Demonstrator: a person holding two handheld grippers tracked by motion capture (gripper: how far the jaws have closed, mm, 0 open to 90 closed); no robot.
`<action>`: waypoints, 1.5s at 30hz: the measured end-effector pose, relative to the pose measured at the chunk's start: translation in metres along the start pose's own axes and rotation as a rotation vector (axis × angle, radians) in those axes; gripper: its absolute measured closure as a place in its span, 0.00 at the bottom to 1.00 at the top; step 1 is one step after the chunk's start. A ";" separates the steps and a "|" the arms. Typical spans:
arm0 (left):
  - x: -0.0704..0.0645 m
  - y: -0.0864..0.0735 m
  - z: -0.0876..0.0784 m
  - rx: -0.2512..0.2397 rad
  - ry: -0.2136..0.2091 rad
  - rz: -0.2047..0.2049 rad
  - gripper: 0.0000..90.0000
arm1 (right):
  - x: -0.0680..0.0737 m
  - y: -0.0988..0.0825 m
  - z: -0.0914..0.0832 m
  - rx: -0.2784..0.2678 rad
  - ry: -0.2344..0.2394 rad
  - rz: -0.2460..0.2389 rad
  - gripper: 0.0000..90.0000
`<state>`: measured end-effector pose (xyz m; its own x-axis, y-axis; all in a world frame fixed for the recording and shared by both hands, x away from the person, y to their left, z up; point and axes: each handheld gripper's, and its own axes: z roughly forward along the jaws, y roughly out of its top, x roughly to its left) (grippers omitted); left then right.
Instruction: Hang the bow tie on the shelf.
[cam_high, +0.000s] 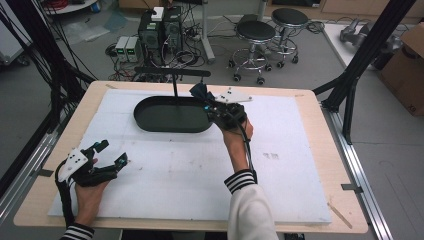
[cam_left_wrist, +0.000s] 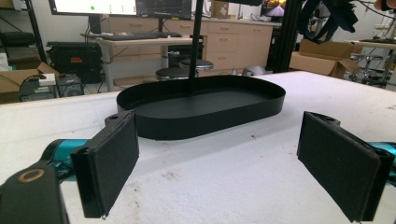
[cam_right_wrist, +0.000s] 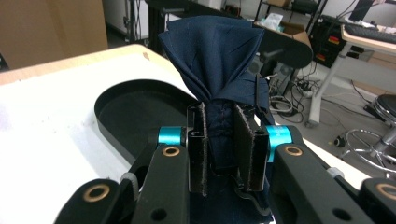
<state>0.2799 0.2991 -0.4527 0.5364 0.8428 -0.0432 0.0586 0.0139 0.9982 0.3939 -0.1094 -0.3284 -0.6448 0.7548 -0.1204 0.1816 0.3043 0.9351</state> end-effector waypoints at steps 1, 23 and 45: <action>0.000 0.000 0.000 0.000 0.000 -0.001 0.15 | 0.000 0.000 0.000 -0.006 -0.006 -0.001 0.85; 0.001 0.000 0.000 -0.004 -0.002 -0.006 0.15 | -0.011 0.032 0.017 -0.065 0.022 0.058 0.85; 0.001 0.000 0.000 -0.008 -0.001 -0.009 0.15 | -0.013 0.056 0.043 -0.087 0.076 0.092 0.85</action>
<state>0.2801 0.3001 -0.4530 0.5364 0.8423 -0.0522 0.0568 0.0257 0.9981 0.4445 -0.0771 -0.2883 -0.6835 0.7299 -0.0108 0.1793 0.1822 0.9668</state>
